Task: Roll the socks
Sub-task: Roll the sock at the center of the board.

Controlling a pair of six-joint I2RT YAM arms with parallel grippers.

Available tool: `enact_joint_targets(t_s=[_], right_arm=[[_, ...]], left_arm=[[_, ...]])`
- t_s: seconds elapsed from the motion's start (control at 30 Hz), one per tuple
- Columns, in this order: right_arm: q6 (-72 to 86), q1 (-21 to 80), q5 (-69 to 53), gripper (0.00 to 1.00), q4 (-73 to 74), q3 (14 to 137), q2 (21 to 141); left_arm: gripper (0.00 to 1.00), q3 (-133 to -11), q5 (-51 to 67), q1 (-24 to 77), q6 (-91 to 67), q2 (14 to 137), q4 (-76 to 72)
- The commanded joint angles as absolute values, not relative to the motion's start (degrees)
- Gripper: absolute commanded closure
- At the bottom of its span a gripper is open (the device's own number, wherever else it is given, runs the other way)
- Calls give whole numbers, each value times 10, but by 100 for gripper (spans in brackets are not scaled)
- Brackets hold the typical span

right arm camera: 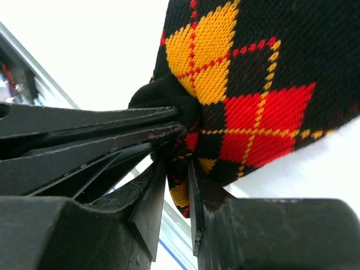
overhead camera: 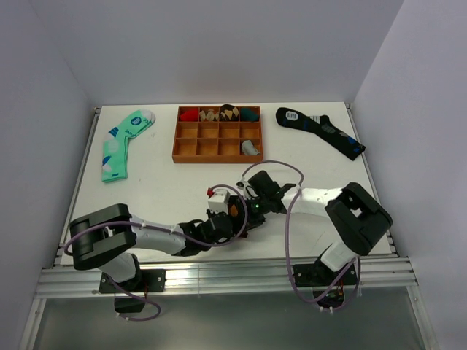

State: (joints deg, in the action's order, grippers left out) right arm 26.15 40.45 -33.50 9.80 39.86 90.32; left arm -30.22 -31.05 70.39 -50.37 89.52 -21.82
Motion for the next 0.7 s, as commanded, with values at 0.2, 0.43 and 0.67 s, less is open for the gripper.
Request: enact_joint_targets(t_s=[0.2, 0.43, 0.67], right_arm=[[277, 403, -233, 68, 93, 358, 825], [276, 403, -188, 62, 86, 335, 729], [275, 405, -153, 62, 40, 290, 625]], left_arm=[[99, -285, -278, 715, -521, 961, -47], [100, -302, -260, 715, -519, 977, -30], [100, -319, -227, 711, -515, 984, -7]])
